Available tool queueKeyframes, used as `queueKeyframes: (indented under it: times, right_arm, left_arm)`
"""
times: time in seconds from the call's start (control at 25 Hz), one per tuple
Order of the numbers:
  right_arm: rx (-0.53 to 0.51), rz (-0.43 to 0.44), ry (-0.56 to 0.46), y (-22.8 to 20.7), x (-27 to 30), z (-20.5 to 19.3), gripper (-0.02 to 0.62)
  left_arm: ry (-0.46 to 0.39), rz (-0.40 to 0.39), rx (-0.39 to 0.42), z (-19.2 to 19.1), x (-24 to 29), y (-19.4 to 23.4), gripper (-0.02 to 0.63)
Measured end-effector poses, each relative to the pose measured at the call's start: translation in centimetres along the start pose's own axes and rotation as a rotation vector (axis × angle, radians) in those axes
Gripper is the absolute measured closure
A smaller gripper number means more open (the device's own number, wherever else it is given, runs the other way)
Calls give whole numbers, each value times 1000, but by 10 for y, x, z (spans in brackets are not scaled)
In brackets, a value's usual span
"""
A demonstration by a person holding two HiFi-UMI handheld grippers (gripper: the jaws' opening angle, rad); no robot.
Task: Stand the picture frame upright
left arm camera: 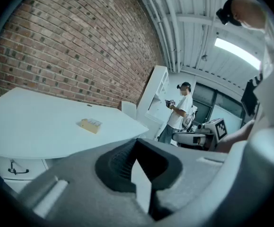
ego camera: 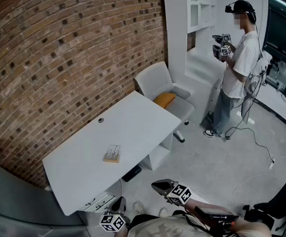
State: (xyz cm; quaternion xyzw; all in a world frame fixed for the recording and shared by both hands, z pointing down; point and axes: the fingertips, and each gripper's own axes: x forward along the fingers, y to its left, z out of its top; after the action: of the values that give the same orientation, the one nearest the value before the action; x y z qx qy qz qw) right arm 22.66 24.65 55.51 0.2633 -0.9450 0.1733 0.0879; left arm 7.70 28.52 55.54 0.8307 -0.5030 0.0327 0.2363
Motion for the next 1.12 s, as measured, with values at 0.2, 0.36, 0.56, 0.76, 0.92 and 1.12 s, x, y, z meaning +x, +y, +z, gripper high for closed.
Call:
queueKeyframes:
  times: [0.2, 0.36, 0.56, 0.76, 0.92, 1.12]
  right_arm:
    - [4, -10, -17, 14, -12, -1, 589]
    - [8, -6, -19, 20, -16, 1, 589]
    - [7, -10, -58, 23, -10, 11, 589]
    - [22, -8, -40, 22, 7, 10, 589]
    - [46, -12, -15, 19, 23, 13, 589]
    - [39, -33, 11, 9, 46, 22, 589]
  left_arm:
    - [-5, 7, 25, 3, -22, -3, 603]
    - [-9, 25, 20, 0, -33, -2, 603]
    - [-3, 24, 12, -1, -39, 0, 603]
    - [3, 47, -15, -1, -42, 15, 604]
    - [23, 48, -24, 8, -41, 30, 604]
    - [50, 36, -35, 22, -31, 51, 603]
